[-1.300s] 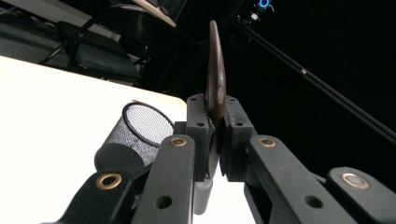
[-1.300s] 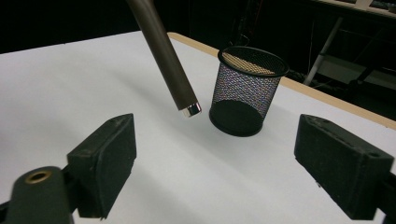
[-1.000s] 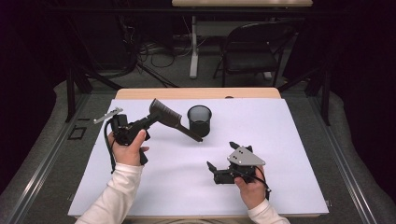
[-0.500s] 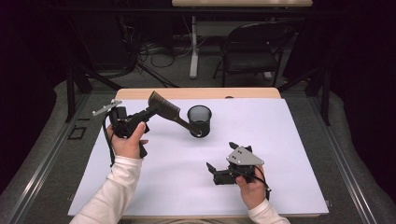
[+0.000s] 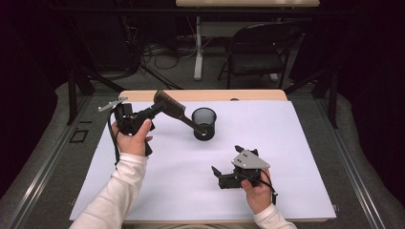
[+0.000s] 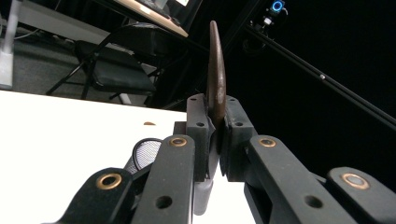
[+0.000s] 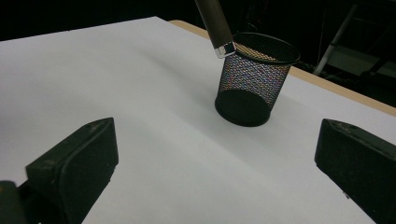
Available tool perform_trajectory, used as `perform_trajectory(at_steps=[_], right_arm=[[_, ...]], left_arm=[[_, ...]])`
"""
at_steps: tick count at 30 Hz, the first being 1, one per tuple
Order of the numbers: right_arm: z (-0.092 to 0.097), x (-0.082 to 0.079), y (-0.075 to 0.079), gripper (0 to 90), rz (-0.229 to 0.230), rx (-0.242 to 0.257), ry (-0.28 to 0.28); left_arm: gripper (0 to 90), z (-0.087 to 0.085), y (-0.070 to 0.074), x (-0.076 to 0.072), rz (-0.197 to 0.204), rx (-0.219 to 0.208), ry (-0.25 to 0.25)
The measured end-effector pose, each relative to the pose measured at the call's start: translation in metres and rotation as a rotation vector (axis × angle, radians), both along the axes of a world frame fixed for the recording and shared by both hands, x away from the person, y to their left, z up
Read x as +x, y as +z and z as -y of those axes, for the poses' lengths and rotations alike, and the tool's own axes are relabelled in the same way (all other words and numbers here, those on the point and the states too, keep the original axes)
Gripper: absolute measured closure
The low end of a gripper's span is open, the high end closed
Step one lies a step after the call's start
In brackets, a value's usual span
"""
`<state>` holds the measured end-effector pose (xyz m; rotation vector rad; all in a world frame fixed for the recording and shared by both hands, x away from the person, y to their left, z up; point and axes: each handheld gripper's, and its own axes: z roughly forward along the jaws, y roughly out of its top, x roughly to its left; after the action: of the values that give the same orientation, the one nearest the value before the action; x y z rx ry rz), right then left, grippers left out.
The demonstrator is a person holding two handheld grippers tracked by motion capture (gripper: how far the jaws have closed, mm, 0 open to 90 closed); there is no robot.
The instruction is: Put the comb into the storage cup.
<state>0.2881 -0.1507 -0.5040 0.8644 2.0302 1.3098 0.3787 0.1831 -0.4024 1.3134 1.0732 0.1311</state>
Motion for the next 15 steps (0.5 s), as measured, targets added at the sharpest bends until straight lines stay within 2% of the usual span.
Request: perform_trajectory(at_steps=[2, 10, 15], right_arm=[[0.000, 0.000, 0.000, 0.0, 0.001, -0.001, -0.001], [0.000, 0.000, -0.001, 0.0, -0.001, -0.002, 0.000], [0.000, 0.001, -0.001, 0.0, -0.002, -0.003, 0.003]], left_arm=[[84.3, 0.000, 0.001, 0.002, 0.001, 0.005, 0.007], [84.2, -0.001, 0.006, 0.010, -0.010, -0.019, 0.028], [84.2, -0.001, 0.010, 0.016, -0.008, -0.010, 0.053]])
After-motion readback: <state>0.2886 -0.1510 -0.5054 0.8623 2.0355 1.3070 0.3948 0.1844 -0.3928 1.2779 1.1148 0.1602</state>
